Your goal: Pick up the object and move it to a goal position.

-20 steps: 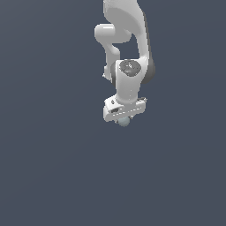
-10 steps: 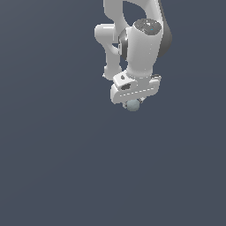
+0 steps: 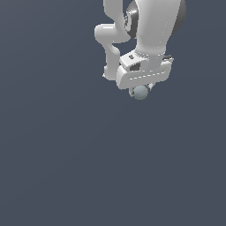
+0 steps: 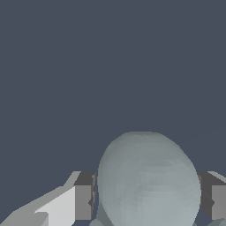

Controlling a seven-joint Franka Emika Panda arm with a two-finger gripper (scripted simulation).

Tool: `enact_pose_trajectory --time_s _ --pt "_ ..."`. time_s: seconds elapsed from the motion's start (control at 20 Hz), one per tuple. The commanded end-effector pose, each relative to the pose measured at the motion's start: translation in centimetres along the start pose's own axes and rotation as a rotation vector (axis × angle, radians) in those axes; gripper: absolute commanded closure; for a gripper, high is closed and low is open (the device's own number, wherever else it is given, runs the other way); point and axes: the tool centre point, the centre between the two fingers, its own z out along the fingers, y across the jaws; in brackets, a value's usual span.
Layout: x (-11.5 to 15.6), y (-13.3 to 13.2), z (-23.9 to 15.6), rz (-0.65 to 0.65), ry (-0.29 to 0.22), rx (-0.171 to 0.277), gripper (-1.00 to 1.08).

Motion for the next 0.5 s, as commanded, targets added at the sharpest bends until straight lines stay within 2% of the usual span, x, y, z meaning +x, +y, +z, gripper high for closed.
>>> enact_pose_trajectory --time_s 0.0,0.45 --pt "-0.02 -0.31 -0.86 0.0 -0.001 0.0 1.08" --pt "0.13 -0.36 -1.07 0.001 -0.001 0.001 1.08"
